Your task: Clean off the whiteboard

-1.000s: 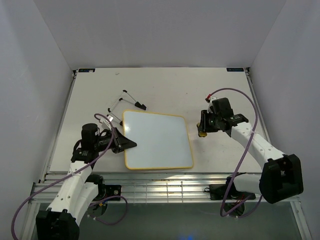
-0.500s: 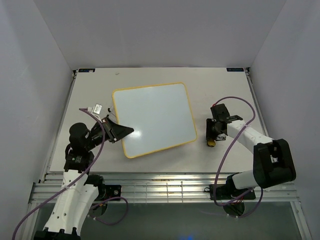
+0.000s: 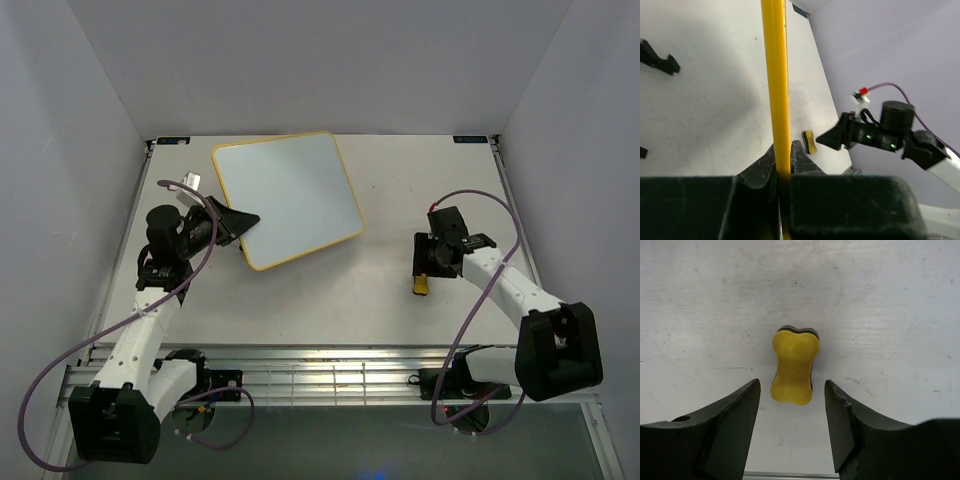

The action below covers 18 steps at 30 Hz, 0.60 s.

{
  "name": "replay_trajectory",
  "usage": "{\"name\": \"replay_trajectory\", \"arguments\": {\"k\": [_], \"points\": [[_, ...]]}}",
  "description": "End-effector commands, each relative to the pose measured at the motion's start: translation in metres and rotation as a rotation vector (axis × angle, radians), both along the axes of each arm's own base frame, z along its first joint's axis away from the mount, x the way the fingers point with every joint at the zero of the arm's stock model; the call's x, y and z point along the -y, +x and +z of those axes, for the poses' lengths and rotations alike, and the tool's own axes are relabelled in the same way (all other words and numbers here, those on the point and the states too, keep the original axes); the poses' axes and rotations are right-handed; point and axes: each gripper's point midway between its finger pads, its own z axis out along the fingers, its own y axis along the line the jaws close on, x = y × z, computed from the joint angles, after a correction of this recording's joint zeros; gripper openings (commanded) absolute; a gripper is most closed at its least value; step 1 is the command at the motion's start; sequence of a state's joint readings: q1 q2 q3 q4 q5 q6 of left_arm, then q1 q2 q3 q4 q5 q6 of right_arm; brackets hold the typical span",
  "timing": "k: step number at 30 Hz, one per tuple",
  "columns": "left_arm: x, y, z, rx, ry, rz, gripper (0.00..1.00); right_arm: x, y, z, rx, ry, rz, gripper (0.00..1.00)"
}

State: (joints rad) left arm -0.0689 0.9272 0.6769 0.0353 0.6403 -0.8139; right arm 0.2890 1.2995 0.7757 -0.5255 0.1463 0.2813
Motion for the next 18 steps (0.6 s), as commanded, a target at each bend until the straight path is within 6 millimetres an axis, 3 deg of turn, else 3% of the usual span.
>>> {"name": "replay_trajectory", "arguments": {"k": [1, 5, 6, 7, 9, 15, 18], "points": [[-0.011, 0.01, 0.105, 0.478, 0.001, 0.044, 0.0, -0.006, -0.002, 0.023, 0.066, 0.052, 0.023, 0.6], [-0.023, 0.024, 0.103, 0.609, 0.058, 0.123, 0.0, -0.019, -0.008, 0.044, 0.156, 0.14, 0.088, 0.62], [-0.029, 0.03, 0.092, 0.615, 0.086, 0.151, 0.0, -0.032, -0.012, 0.05, 0.166, 0.206, 0.137, 0.64], [-0.034, 0.032, 0.095, 0.654, 0.09, 0.175, 0.0, -0.037, -0.014, 0.054, 0.184, 0.236, 0.157, 0.66], [-0.056, 0.042, 0.088, 0.677, 0.116, 0.252, 0.0, -0.048, -0.019, 0.069, 0.241, 0.305, 0.208, 0.78], [-0.095, 0.048, 0.081, 0.779, 0.157, 0.424, 0.0, -0.058, -0.029, 0.099, 0.329, 0.384, 0.268, 0.96], [-0.099, 0.045, 0.079, 0.839, 0.186, 0.395, 0.0, -0.058, -0.034, 0.103, 0.336, 0.383, 0.289, 0.98]]}}
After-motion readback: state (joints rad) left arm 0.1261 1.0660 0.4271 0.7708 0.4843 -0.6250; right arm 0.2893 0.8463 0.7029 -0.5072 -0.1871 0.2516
